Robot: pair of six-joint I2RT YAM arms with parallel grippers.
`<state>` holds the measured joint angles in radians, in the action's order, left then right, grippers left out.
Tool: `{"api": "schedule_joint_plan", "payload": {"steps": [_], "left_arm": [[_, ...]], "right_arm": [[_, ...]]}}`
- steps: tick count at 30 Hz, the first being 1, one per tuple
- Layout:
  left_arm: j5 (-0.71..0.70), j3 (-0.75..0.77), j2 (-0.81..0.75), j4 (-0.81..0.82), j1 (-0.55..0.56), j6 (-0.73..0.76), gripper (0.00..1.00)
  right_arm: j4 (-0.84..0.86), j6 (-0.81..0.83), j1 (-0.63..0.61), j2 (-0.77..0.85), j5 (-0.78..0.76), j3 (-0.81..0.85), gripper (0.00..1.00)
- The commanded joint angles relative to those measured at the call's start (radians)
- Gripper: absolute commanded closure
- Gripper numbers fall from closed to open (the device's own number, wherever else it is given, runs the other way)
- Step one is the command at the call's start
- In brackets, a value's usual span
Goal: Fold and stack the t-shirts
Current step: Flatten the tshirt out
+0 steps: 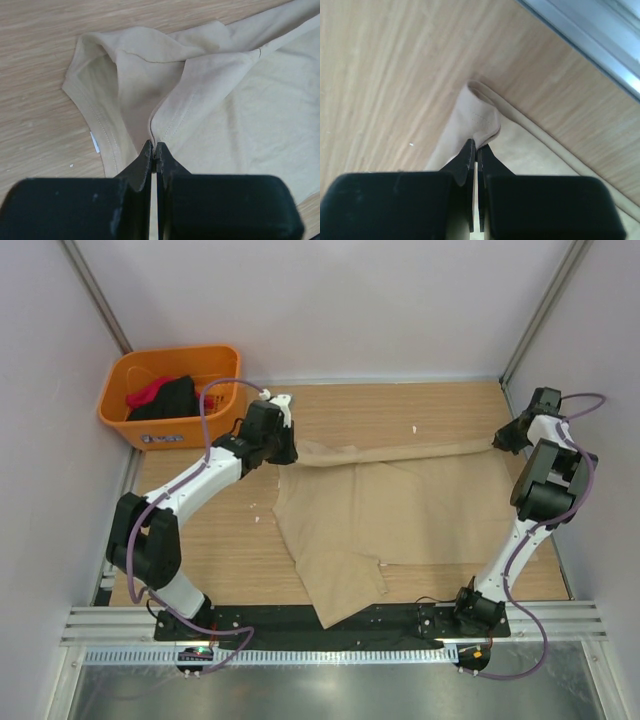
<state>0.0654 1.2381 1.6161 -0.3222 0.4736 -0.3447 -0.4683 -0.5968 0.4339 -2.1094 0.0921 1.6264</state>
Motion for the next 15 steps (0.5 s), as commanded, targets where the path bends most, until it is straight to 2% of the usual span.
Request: {"api": "schedule_joint_plan", "payload": {"steps": [1,9,15], "left_arm": [[-0.001,0.006,-0.024,-0.018,0.002,-0.025,1.0],[-0.006,0.05,0.028,-0.101,0.002,-0.028,1.0],[-0.016,0.046,0.036,-0.133,0.002,-0.023,1.0]], "right_arm": [[-0.02,0.019,0.002,0.092,-0.034,-0.056,0.99],[0.02,0.0,0.005,0.186,-0.078,-0.203,0.99],[0.046,-0.023,0.008,0.219,-0.065,-0.243,0.99]]}}
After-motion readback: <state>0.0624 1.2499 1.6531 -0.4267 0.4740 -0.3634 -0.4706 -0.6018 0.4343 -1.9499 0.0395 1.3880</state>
